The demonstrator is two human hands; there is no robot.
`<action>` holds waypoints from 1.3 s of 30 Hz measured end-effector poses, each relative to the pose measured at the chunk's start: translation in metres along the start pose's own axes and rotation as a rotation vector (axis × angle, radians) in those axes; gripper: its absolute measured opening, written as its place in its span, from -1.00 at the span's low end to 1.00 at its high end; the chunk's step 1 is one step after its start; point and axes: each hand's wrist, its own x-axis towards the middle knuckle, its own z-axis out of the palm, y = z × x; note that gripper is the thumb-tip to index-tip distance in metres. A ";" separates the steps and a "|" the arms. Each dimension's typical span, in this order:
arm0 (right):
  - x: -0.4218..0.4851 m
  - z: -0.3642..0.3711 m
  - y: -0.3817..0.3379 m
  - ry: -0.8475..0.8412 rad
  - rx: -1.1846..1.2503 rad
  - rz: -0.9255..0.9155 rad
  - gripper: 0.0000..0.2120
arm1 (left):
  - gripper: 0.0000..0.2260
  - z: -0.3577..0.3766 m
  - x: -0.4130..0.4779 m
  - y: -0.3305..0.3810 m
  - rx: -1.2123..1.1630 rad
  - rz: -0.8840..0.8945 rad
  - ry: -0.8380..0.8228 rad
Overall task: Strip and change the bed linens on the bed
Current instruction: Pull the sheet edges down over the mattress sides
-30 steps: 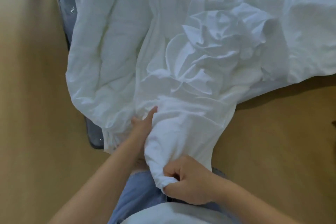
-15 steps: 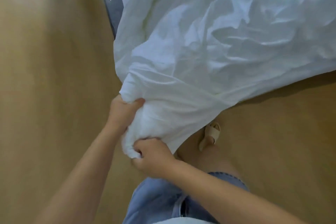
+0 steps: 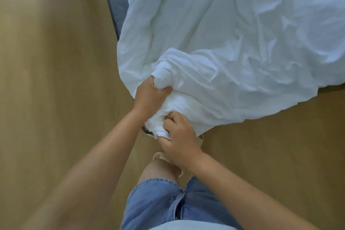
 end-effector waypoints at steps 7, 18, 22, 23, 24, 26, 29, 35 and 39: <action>0.049 0.027 -0.041 -0.509 -0.022 -0.033 -0.75 | -0.69 -0.069 0.013 -0.027 0.100 0.090 -0.145; 0.064 0.158 -0.040 -0.444 -0.301 0.567 -0.77 | -0.91 -0.108 0.068 -0.162 0.362 0.134 -0.584; 0.061 0.164 -0.038 -0.256 -0.283 0.649 -0.91 | -0.94 -0.105 0.092 -0.164 0.468 0.198 -0.662; 0.063 0.165 -0.042 -0.180 -0.289 0.614 -0.84 | -0.93 -0.104 0.097 -0.163 0.478 0.202 -0.678; 0.066 0.166 -0.046 -0.088 -0.296 0.570 -0.79 | -0.92 -0.104 0.102 -0.161 0.476 0.204 -0.684; 0.077 0.167 -0.056 0.069 -0.329 0.489 -0.81 | -0.88 -0.107 0.115 -0.156 0.456 0.202 -0.677; 0.106 0.168 -0.067 0.095 -0.341 0.450 -0.92 | -0.85 -0.121 0.141 -0.145 0.456 0.190 -0.634; 0.187 0.172 -0.078 0.004 -0.283 0.438 -0.97 | -0.82 -0.164 0.211 -0.116 0.507 0.145 -0.570; 0.255 0.160 -0.085 -0.011 -0.264 0.402 -0.87 | -0.64 -0.181 0.270 -0.093 0.491 0.139 -0.497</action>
